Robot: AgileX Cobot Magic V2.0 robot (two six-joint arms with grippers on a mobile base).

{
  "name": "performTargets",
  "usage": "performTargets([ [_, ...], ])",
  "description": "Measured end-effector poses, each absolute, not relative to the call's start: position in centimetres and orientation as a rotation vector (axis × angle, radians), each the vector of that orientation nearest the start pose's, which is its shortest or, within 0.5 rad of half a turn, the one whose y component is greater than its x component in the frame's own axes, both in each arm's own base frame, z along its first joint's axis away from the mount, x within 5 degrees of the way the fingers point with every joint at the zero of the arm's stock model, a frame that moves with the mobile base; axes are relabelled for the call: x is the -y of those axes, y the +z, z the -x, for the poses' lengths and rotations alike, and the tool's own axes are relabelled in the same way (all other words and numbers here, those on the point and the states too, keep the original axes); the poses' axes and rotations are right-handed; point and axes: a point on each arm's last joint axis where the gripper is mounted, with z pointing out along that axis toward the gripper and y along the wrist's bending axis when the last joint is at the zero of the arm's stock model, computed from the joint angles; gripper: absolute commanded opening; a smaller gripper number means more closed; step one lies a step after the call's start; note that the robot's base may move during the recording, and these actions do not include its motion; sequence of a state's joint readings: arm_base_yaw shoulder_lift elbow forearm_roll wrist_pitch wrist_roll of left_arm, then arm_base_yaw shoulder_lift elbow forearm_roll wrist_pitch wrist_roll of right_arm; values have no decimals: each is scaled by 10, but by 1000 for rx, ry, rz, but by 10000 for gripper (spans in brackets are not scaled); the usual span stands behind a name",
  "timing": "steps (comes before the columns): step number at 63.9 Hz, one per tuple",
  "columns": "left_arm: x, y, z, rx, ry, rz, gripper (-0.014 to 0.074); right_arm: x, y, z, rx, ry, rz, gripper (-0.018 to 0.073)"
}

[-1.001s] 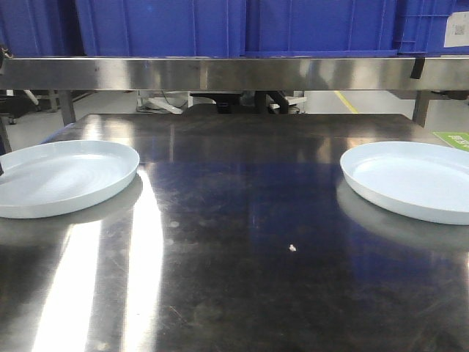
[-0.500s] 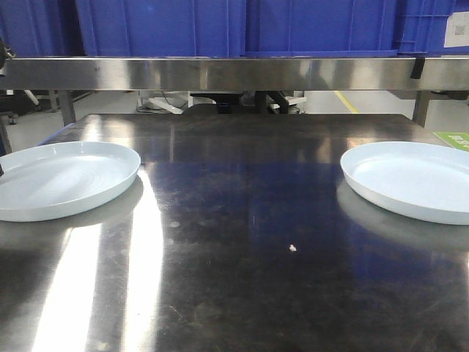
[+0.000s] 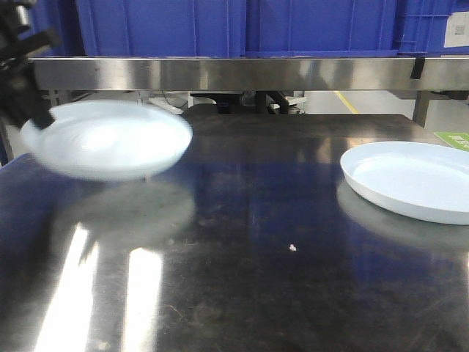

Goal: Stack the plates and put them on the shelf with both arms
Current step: 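Grip the plate rim with the left gripper and lift it toward the center, then lower the plate onto the table center and open the left gripper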

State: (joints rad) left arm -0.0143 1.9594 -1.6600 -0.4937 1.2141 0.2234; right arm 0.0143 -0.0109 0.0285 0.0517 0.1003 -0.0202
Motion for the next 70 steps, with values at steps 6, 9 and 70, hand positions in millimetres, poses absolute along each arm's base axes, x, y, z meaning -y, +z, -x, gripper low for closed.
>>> performTargets([
  [6, 59, 264, -408, -2820, -809, -149, 82, -1, 195, -57, -1601, 39, -10, 49],
  [9, 68, 266, -407, -2806, -853, -164, 82, -1, 195, -57, -1601, 39, -10, 49],
  [70, 161, 216, -403, -2895, -791, -339, 144, -1, 195, -57, -1601, 39, -10, 49],
])
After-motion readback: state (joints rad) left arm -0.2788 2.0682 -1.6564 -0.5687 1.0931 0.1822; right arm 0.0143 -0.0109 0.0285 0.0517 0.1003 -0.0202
